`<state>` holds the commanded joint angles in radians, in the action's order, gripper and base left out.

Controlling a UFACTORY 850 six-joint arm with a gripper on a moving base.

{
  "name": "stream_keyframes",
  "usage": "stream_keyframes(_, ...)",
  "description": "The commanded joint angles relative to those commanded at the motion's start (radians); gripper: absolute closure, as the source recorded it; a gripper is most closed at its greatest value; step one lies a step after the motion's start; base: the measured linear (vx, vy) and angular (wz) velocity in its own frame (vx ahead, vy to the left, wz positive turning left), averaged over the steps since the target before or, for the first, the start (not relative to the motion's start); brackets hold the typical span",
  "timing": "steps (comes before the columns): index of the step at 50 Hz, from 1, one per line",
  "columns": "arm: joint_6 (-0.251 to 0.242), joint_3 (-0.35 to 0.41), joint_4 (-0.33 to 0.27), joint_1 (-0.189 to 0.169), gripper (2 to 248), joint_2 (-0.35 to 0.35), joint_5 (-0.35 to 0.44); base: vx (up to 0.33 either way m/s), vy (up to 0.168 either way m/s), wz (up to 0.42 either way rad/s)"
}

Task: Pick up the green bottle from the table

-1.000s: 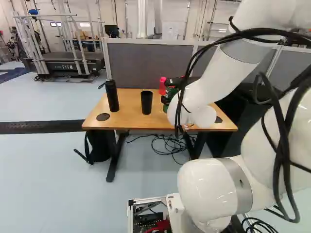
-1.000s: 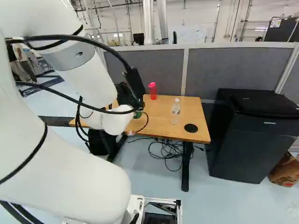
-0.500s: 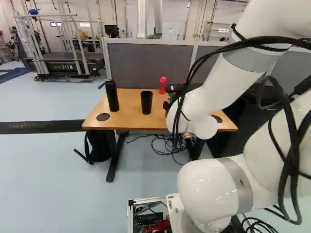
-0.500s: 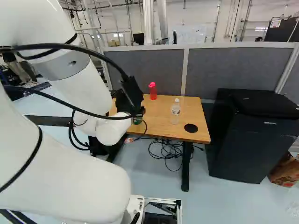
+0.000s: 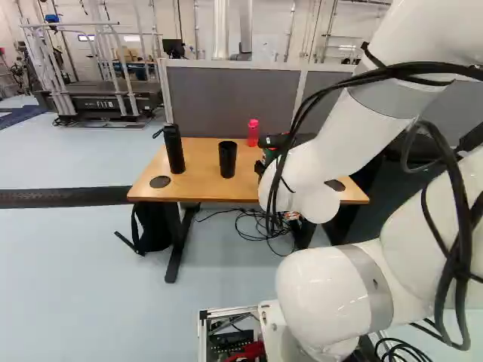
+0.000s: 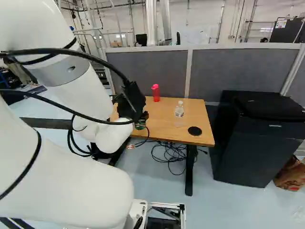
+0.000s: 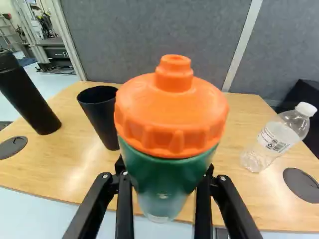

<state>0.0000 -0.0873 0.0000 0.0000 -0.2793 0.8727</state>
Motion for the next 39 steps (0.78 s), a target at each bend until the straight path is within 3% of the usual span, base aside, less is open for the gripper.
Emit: stream_keyframes(39,0.0,0.0,0.0,0.0,140,0.0,0.0,0.0,0.0,0.0)
